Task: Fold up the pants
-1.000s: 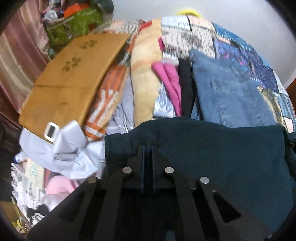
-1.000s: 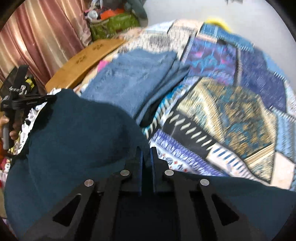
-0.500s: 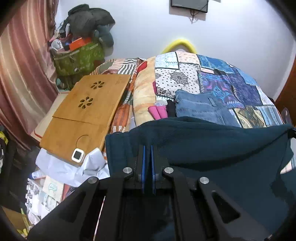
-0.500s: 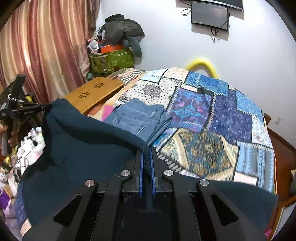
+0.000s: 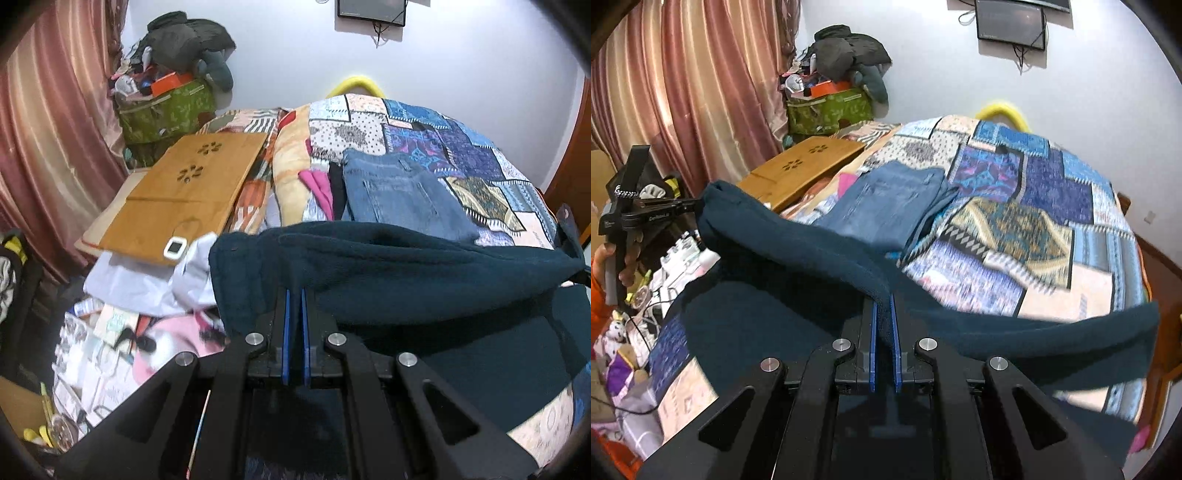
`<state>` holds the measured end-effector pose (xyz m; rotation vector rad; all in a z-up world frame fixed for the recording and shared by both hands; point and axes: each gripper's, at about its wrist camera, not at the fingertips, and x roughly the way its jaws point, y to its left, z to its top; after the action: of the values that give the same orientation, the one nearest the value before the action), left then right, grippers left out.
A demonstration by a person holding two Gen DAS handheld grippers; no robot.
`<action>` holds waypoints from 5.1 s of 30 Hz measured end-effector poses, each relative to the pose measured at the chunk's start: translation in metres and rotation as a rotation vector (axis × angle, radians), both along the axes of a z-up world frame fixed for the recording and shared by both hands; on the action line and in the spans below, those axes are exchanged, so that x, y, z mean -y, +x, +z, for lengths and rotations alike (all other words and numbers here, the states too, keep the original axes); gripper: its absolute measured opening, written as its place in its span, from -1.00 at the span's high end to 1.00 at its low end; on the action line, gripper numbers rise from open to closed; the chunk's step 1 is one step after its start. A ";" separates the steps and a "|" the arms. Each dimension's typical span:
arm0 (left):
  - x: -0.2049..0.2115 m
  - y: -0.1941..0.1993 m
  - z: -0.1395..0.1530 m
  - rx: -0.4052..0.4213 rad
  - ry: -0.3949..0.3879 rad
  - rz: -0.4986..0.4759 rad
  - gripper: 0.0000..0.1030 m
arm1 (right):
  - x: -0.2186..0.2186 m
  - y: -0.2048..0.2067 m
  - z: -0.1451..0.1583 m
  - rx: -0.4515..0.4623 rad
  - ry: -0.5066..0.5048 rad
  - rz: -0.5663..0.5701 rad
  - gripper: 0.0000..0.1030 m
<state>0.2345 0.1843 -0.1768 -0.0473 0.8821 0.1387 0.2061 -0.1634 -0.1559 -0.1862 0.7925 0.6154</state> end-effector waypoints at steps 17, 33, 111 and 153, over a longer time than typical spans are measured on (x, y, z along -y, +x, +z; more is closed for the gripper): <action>-0.011 -0.090 -0.079 -0.134 -0.101 0.130 0.96 | -0.001 -0.065 -0.052 -0.072 0.040 -0.056 0.87; 0.036 -0.067 -0.007 -0.004 -0.009 0.010 0.09 | 0.051 -0.059 -0.013 -0.077 0.130 -0.191 0.10; 0.246 0.037 -0.023 -0.129 0.071 -0.381 -0.86 | 0.323 0.014 -0.005 -0.135 0.242 -0.873 -0.01; 0.160 -0.001 0.013 -0.040 -0.033 -0.195 -0.86 | 0.337 -0.096 -0.076 -0.262 0.155 -0.958 0.84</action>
<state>0.2335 0.0243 -0.1634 0.0111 0.9238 -0.0570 0.1096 -0.5009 -0.2321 0.4155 0.9681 -0.2169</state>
